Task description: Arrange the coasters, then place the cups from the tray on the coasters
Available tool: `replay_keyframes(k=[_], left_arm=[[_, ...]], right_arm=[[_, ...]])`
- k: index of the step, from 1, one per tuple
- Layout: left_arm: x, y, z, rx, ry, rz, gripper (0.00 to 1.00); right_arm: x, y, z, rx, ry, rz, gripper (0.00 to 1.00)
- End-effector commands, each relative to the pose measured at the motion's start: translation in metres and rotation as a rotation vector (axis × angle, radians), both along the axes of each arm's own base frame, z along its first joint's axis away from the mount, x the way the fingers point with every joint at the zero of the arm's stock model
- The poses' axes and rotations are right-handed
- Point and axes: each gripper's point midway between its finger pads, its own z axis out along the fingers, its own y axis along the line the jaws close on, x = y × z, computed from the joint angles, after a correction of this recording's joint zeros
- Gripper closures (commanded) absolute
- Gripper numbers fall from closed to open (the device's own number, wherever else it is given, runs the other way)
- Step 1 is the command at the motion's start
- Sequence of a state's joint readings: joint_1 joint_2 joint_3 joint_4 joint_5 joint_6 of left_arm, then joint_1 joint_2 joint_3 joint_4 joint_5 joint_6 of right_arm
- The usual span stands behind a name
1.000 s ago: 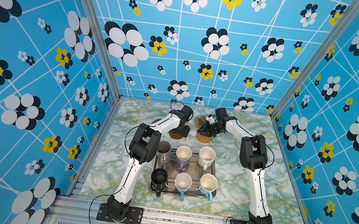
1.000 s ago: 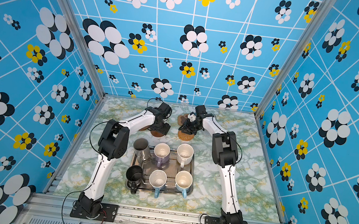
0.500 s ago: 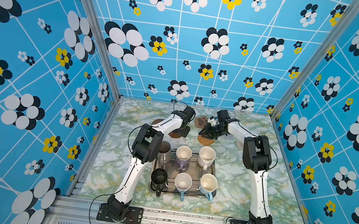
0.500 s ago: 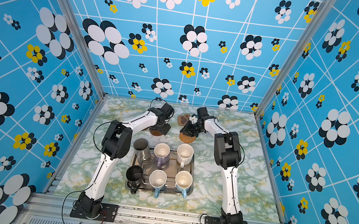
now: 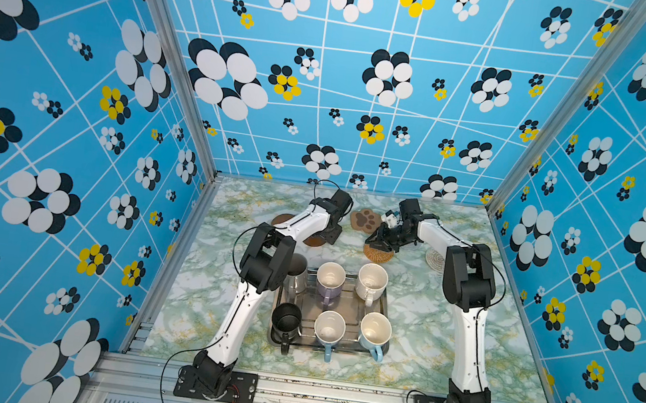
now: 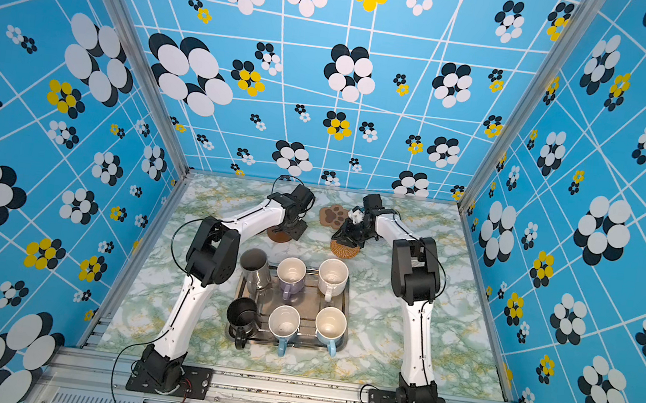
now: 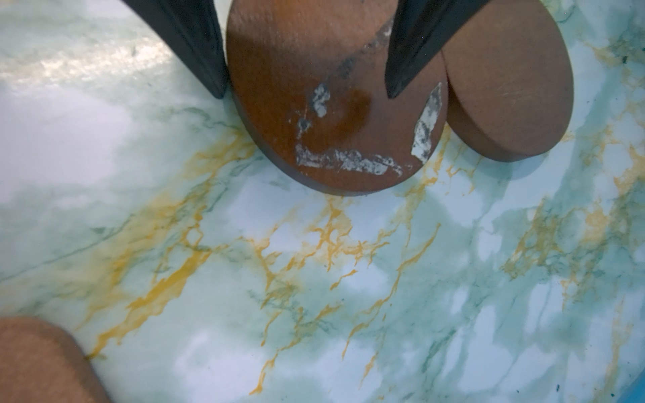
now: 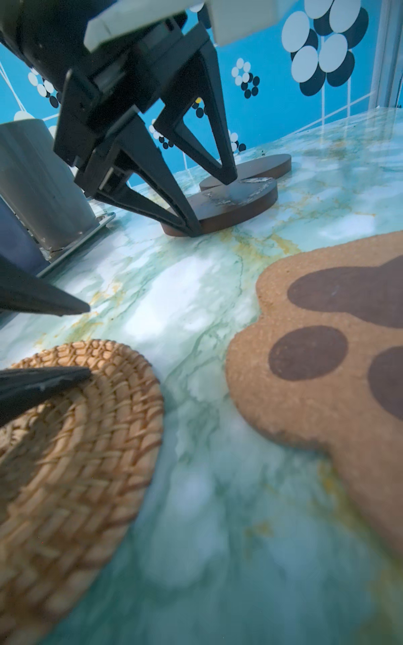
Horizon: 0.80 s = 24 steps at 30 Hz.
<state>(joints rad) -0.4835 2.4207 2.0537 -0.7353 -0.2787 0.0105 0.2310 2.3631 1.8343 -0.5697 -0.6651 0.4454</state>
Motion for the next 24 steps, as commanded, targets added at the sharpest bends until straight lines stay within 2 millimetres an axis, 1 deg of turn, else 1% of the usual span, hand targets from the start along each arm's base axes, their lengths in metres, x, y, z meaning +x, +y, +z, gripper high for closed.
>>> replay_keyframes(k=[1, 5, 10, 12, 15, 18, 20, 24], left_arm=[[0.004, 0.01, -0.006, 0.033, 0.012, 0.011, 0.26], [0.012, 0.003, 0.013, -0.009, -0.024, 0.013, 0.24], [0.019, -0.006, 0.044, -0.071, -0.079, 0.011, 0.21], [0.019, -0.009, 0.058, -0.099, -0.097, 0.01, 0.21], [0.019, -0.014, 0.075, -0.145, -0.117, 0.008, 0.2], [0.016, -0.022, 0.088, -0.215, -0.118, 0.002, 0.2], [0.014, -0.03, 0.093, -0.273, -0.106, -0.002, 0.2], [0.008, -0.046, 0.1, -0.404, -0.071, -0.004, 0.21]], right_arm=[[-0.005, -0.016, -0.003, -0.062, 0.025, -0.006, 0.71], [0.002, -0.014, 0.01, -0.037, 0.003, 0.004, 0.71], [0.017, -0.015, 0.039, 0.0, -0.059, 0.0, 0.7], [0.025, -0.018, 0.049, 0.002, -0.083, -0.004, 0.69], [0.04, -0.024, 0.059, -0.018, -0.114, -0.012, 0.63], [0.057, -0.028, 0.062, -0.07, -0.142, -0.007, 0.57], [0.068, -0.032, 0.061, -0.109, -0.158, -0.008, 0.51], [0.096, -0.038, 0.052, -0.138, -0.197, -0.029, 0.45]])
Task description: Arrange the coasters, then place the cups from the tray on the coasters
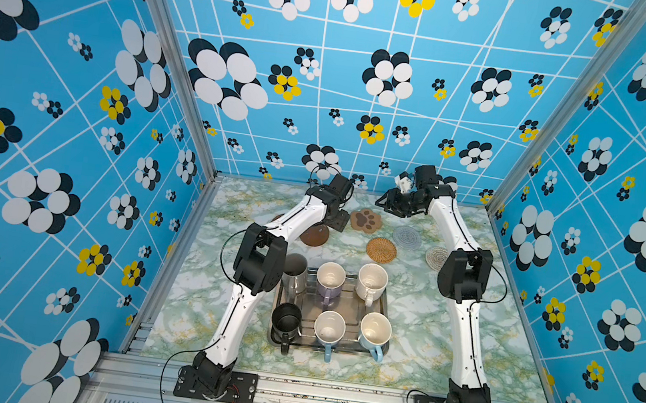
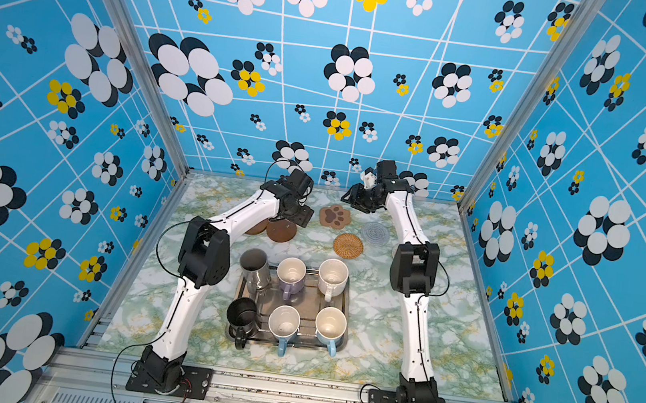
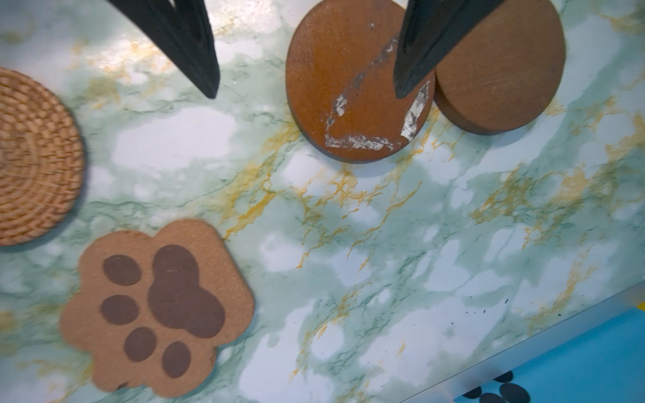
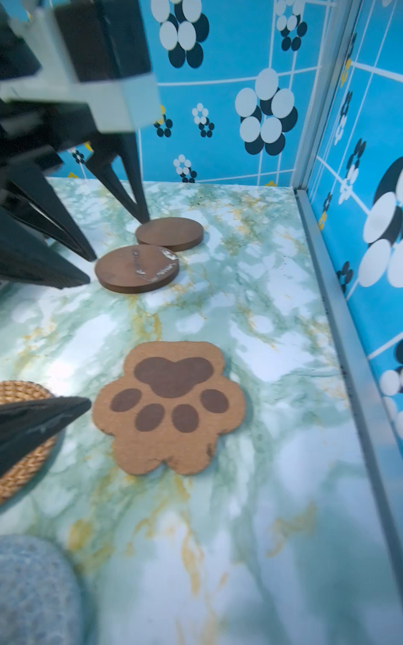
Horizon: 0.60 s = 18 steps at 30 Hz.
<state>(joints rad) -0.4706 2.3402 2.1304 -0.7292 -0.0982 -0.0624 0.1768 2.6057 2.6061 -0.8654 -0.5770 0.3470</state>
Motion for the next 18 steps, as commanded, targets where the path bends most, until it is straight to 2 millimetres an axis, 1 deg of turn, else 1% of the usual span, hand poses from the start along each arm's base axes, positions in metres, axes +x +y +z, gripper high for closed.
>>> replay_keyframes(k=[1, 4, 7, 13, 18], left_arm=[[-0.005, -0.018, 0.035, -0.187, 0.002, -0.008, 0.21], [-0.011, -0.028, 0.04, -0.276, 0.02, -0.019, 0.21], [-0.015, -0.032, 0.048, -0.337, 0.019, -0.022, 0.21], [-0.02, -0.03, 0.056, -0.384, 0.015, -0.013, 0.22], [-0.023, -0.026, 0.053, -0.383, 0.024, -0.007, 0.22]], right_arm=[[0.0, -0.017, -0.047, -0.062, 0.103, -0.034, 0.44], [0.017, -0.022, -0.055, -0.003, 0.092, -0.083, 0.43], [0.031, -0.024, -0.059, 0.041, 0.065, -0.115, 0.42], [0.056, -0.017, -0.065, 0.137, 0.011, -0.162, 0.41], [0.07, -0.012, -0.077, 0.216, 0.017, -0.209, 0.4]])
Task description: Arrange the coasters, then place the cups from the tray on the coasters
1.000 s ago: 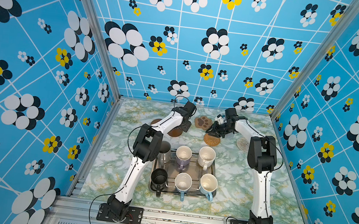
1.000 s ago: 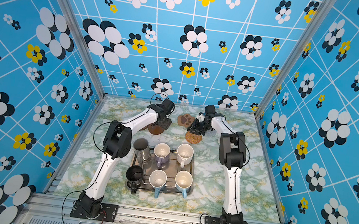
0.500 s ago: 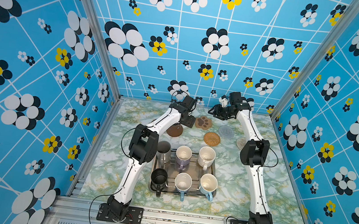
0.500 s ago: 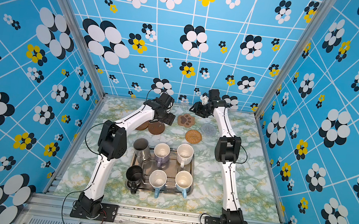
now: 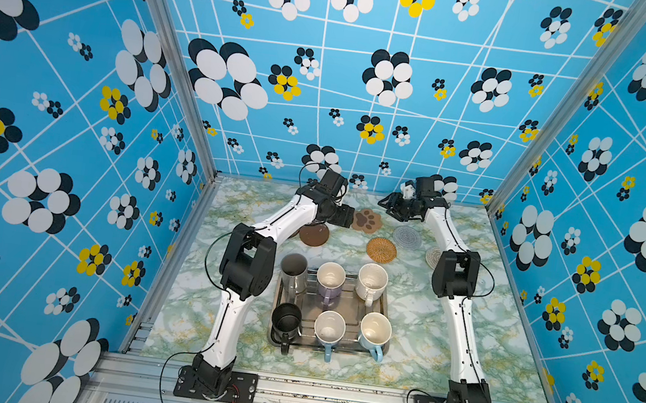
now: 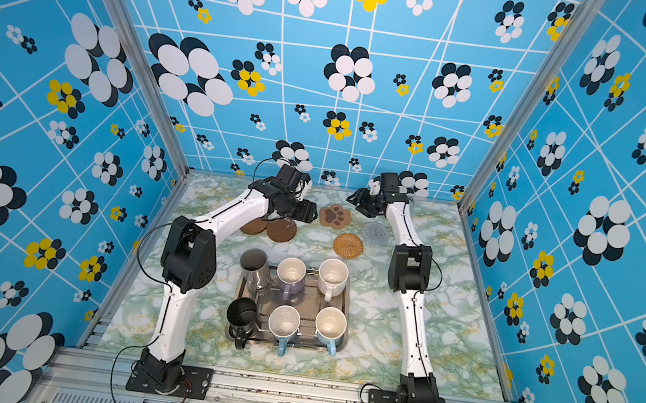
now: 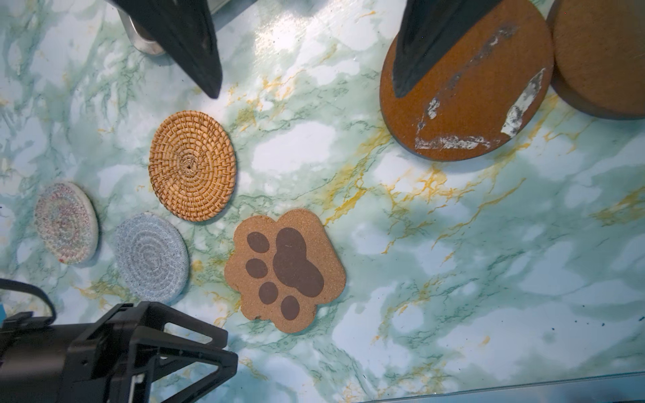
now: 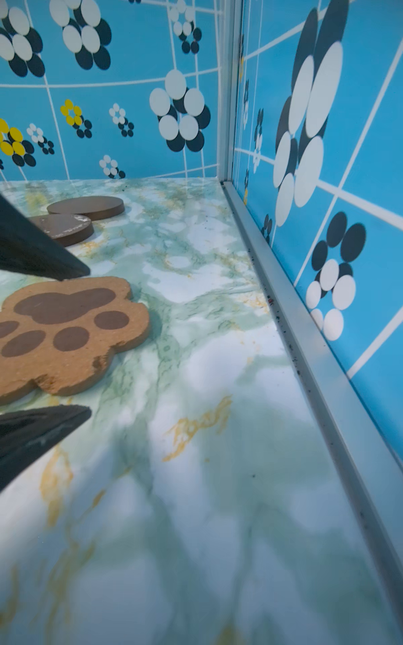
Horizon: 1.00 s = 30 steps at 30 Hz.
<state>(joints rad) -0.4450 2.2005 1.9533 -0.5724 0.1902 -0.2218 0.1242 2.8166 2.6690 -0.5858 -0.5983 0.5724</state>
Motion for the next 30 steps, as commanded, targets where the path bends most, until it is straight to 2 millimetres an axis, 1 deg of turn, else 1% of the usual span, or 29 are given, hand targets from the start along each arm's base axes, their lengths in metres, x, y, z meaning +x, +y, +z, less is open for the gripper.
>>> replay_keyframes(k=[1, 6, 8, 12, 15, 19, 22, 25, 30], left_arm=[[-0.004, 0.003, 0.02, -0.036, -0.021, 0.009, 0.22], [-0.006, 0.009, 0.014, -0.025, -0.008, 0.021, 0.22], [-0.006, 0.01, 0.014, -0.027, -0.01, 0.024, 0.22], [-0.004, 0.012, 0.012, -0.034, -0.017, 0.034, 0.22], [0.002, 0.013, 0.007, -0.048, -0.016, 0.05, 0.22], [0.008, 0.013, 0.002, -0.075, -0.009, 0.06, 0.22], [0.012, 0.013, -0.002, -0.078, -0.006, 0.058, 0.23], [0.015, 0.013, -0.006, -0.074, 0.004, 0.058, 0.23], [0.013, 0.014, -0.011, -0.072, 0.015, 0.061, 0.24]], right_arm=[[0.012, 0.011, -0.012, 0.097, 0.002, -0.033, 0.4], [0.017, 0.017, -0.023, 0.157, 0.019, -0.049, 0.4], [0.017, 0.02, -0.024, 0.175, 0.017, -0.043, 0.4], [0.013, 0.034, -0.027, 0.227, 0.03, -0.004, 0.41], [0.002, 0.047, -0.03, 0.239, 0.061, 0.045, 0.45], [-0.022, 0.06, -0.037, 0.206, 0.121, 0.122, 0.51], [-0.038, 0.062, -0.043, 0.15, 0.158, 0.157, 0.55], [-0.053, 0.068, -0.044, 0.119, 0.18, 0.194, 0.57], [-0.071, 0.073, -0.046, 0.057, 0.211, 0.233, 0.59]])
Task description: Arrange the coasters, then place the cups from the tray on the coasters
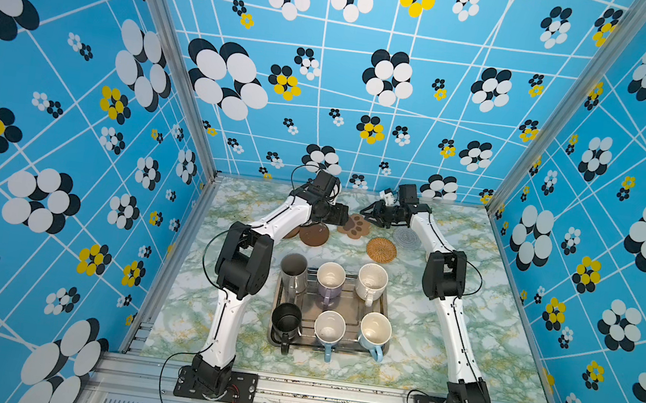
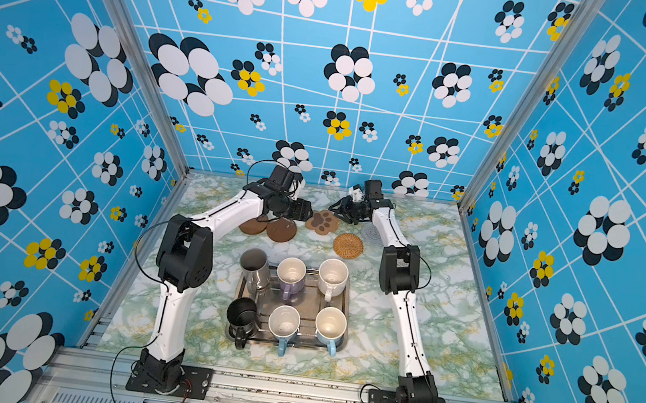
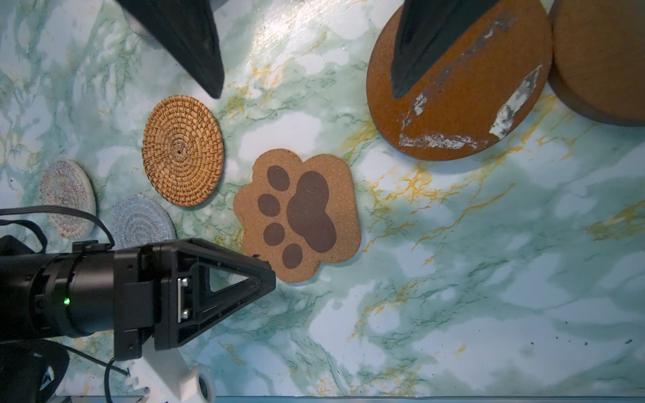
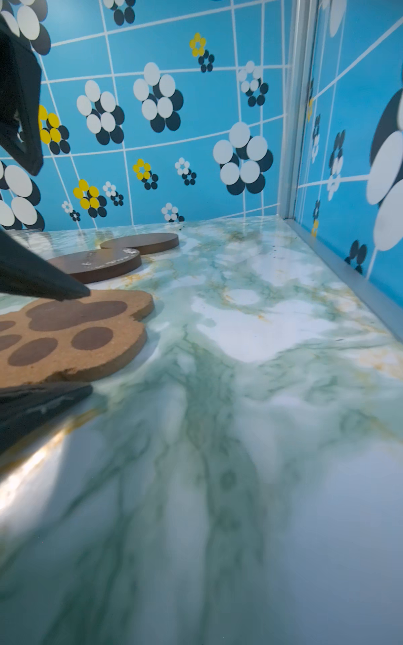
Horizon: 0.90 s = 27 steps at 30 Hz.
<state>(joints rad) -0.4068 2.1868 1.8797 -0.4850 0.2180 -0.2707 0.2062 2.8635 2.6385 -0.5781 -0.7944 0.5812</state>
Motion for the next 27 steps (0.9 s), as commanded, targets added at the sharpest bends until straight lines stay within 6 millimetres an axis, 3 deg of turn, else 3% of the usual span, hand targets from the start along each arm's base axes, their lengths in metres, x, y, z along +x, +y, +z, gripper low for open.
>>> replay_keyframes(k=[1, 9, 15, 27], left_arm=[[0.002, 0.0, -0.002, -0.016, 0.008, 0.003, 0.24], [-0.003, 0.005, 0.0, -0.008, -0.001, 0.013, 0.24], [-0.006, 0.008, 0.0, -0.001, -0.004, 0.018, 0.24], [-0.009, 0.021, 0.005, 0.02, -0.017, 0.049, 0.24]], right_arm=[[-0.033, 0.0, -0.023, -0.101, 0.108, 0.049, 0.6], [-0.063, 0.01, -0.024, -0.169, 0.142, 0.119, 0.62], [-0.078, 0.006, -0.027, -0.199, 0.17, 0.128, 0.63], [-0.091, 0.02, -0.022, -0.161, 0.183, 0.132, 0.66]])
